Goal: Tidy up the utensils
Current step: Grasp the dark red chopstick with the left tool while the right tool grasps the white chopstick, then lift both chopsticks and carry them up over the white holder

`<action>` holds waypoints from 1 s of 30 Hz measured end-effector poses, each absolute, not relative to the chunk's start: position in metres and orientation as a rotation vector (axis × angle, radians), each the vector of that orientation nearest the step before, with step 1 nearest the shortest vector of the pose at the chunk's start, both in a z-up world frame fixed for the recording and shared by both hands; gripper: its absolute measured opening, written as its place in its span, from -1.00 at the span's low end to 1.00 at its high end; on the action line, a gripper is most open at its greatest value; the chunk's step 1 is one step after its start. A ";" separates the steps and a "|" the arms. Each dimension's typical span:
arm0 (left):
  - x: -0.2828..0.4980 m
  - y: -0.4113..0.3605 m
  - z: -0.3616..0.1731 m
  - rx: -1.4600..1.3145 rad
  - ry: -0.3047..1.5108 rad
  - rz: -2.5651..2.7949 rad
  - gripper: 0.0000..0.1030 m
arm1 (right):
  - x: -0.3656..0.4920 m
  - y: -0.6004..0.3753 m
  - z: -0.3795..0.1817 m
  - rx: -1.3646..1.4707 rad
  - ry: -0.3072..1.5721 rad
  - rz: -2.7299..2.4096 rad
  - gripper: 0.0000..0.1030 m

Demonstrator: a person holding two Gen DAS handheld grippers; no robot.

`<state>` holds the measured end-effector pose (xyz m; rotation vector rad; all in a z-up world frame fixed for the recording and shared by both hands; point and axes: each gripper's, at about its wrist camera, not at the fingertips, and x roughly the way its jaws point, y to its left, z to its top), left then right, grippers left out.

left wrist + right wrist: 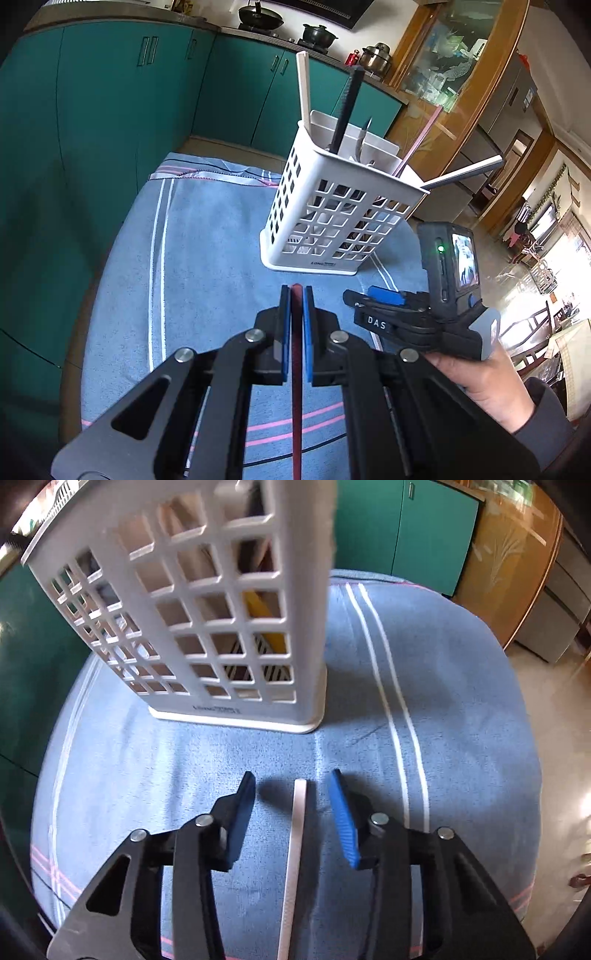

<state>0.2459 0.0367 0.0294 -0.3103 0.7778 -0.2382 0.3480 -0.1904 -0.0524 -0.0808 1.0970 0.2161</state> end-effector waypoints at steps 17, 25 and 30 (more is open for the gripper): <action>0.206 0.018 0.065 -0.232 0.698 -0.318 -0.89 | 0.239 -0.218 0.072 0.003 0.828 0.358 -0.88; 0.123 0.003 0.119 -0.174 0.516 -0.316 -0.89 | 0.141 -0.255 0.122 0.084 0.665 0.428 -0.88; 0.091 -0.003 0.145 -0.147 0.478 -0.328 -0.89 | 0.118 -0.259 0.129 0.102 0.631 0.448 -0.88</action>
